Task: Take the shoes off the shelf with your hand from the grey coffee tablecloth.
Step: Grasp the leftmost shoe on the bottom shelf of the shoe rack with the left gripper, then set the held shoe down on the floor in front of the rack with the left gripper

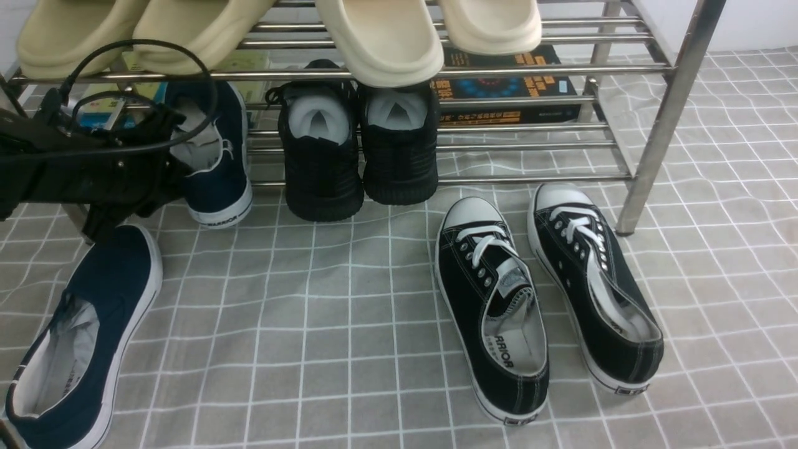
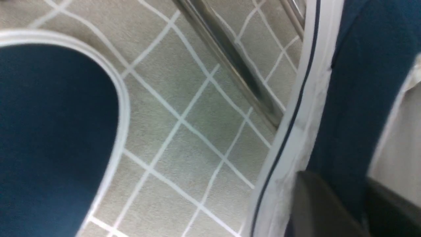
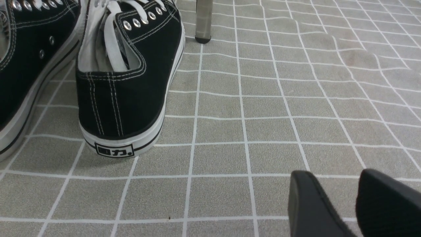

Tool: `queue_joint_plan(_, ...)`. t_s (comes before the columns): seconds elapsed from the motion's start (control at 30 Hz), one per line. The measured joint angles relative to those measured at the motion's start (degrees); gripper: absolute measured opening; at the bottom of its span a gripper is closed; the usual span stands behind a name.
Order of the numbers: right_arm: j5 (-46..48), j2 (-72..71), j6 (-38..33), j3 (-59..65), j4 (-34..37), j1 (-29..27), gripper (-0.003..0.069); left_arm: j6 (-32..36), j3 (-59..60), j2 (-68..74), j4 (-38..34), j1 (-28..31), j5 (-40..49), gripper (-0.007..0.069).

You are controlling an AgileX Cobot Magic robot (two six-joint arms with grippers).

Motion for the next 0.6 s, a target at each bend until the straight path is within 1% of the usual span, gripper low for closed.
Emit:
queue_joint_plan(0.07, 0.0, 0.0, 0.0, 0.0, 0.0, 0.0, 0.0239, 0.2, 0.0, -0.4, 1.3, 0.1, 1.2, 0.0043)
queue_joint_plan(0.17, 0.0, 0.0, 0.0, 0.0, 0.0, 0.0, 0.0239, -0.1, 0.0, -1.5, 4.0, 0.1, 3.2, 0.0034)
queue_joint_plan(0.23, 0.0, 0.0, 0.0, 0.0, 0.0, 0.0, 0.0239, -2.7, 0.0, -3.5, 9.4, 0.1, 7.9, 0.0032)
queue_joint_plan(0.3, 0.0, 0.0, 0.0, 0.0, 0.0, 0.0, 0.0239, -7.0, 0.0, -6.2, 16.1, 0.1, 13.8, 0.0032)
queue_joint_plan(0.33, 0.0, 0.0, 0.0, 0.0, 0.0, 0.0, 0.0239, -7.4, 0.0, -6.2, 16.8, 0.1, 14.4, 0.0032)
queue_joint_plan(0.4, 0.0, 0.0, 0.0, 0.0, 0.0, 0.0, 0.0239, -14.0, 0.1, -9.2, 26.7, 0.1, 21.8, 0.0032)
queue_joint_plan(0.5, 0.0, 0.0, 0.0, 0.0, 0.0, 0.0, 0.0239, -19.7, 0.1, -11.6, 36.5, 0.1, 28.3, 0.0032)
queue_joint_plan(0.6, 0.0, 0.0, 0.0, 0.0, 0.0, 0.0, 0.0239, -22.7, 0.5, -13.9, 40.9, 0.1, 32.6, 0.0032)
